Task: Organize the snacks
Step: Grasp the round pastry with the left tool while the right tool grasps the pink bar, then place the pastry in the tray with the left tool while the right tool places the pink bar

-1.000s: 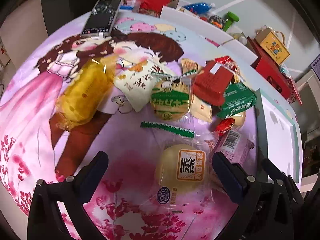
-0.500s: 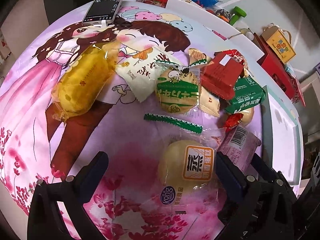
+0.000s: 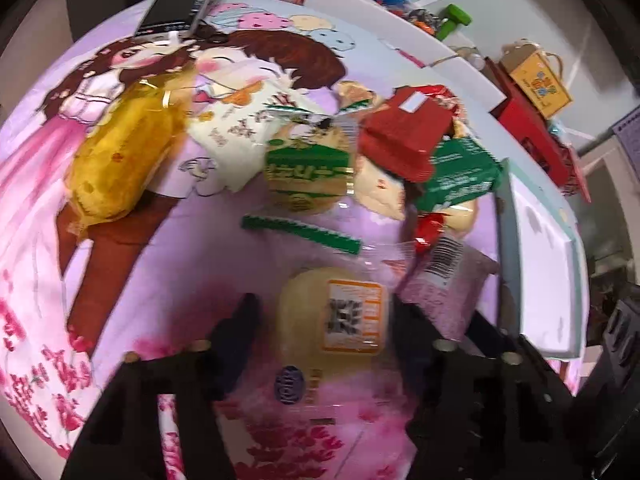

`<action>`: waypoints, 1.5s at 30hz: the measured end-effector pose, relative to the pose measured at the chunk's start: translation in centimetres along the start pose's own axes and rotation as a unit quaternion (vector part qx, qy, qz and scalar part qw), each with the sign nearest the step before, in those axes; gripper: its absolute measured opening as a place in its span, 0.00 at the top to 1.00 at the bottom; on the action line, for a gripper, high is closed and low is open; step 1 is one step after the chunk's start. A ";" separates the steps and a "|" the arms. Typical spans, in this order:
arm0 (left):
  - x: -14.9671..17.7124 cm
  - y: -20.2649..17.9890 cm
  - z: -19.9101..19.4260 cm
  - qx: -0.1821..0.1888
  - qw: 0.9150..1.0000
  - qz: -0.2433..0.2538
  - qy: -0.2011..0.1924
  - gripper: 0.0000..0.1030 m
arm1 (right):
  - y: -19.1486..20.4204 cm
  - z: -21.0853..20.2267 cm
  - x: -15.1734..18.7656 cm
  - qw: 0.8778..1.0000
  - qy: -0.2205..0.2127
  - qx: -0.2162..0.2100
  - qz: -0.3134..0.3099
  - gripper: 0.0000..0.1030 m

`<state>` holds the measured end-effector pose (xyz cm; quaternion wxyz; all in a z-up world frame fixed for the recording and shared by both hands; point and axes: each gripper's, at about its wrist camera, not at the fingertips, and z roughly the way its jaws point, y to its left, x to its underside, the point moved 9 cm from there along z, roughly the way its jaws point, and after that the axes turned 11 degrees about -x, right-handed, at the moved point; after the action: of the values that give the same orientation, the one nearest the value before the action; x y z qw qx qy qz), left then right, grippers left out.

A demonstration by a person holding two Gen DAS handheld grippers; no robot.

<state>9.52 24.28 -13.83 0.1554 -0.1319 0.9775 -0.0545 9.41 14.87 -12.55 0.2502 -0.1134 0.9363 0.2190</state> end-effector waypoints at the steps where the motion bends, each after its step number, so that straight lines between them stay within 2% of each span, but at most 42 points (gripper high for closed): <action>1: 0.0 0.0 -0.1 -0.001 1.000 0.002 -0.001 0.47 | 0.0 -0.1 0.0 1.000 -0.001 -0.001 0.001 0.50; 13: 0.1 0.5 -1.9 0.000 1.000 0.005 -0.023 0.48 | 0.0 -2.1 -0.6 0.999 -0.027 -0.014 0.014 0.57; 19: -0.2 0.1 -3.2 0.005 0.999 0.009 -0.041 0.48 | 0.3 -4.3 -1.2 0.998 -0.054 -0.011 0.009 0.58; 28: -0.6 -0.4 -4.8 0.008 0.998 0.017 -0.066 0.48 | -0.8 -5.9 -2.1 0.997 -0.073 -0.006 0.019 0.58; 36: -1.9 -2.8 -5.5 0.011 0.996 0.039 -0.075 0.48 | -5.0 -7.8 -3.5 0.994 -0.092 0.011 0.063 0.58; 45: -3.9 -7.8 -6.0 0.004 0.992 0.086 -0.092 0.48 | -10.5 -11.2 -5.3 0.985 -0.131 0.046 0.100 0.58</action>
<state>13.05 18.29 -5.84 0.2492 -0.0507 0.9666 -0.0325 12.63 0.97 -4.83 0.3524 0.0219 0.9112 0.2121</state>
